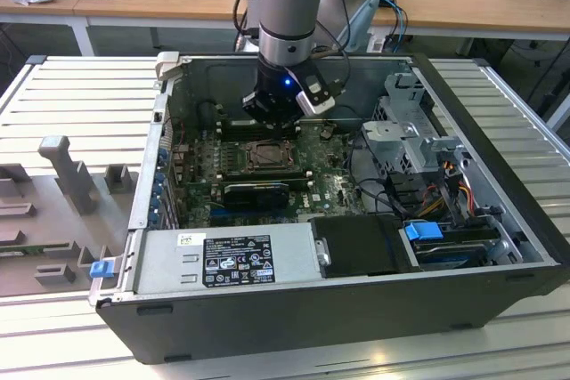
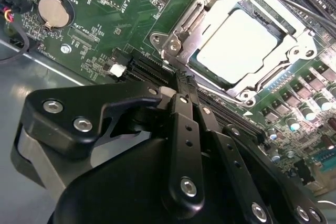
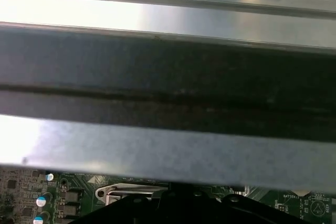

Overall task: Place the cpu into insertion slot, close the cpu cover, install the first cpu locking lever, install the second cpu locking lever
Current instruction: 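Install the first cpu locking lever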

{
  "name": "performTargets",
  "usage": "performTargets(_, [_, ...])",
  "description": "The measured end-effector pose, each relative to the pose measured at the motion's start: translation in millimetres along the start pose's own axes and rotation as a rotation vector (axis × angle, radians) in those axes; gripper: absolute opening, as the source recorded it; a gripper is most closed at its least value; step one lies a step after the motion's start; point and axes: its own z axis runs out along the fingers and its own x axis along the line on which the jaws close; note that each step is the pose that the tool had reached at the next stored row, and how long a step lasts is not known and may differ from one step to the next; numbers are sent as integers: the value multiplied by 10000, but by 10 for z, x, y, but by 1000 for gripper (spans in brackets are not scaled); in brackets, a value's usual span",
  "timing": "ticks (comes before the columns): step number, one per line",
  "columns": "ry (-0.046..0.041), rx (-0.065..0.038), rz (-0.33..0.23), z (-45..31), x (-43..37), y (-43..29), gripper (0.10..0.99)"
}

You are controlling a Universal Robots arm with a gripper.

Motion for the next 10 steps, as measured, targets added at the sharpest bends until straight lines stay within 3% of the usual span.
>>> performTargets(6, [18,214,-6,26,-1,-3,106])
performTargets(10, [25,280,-13,43,-2,-5,106])
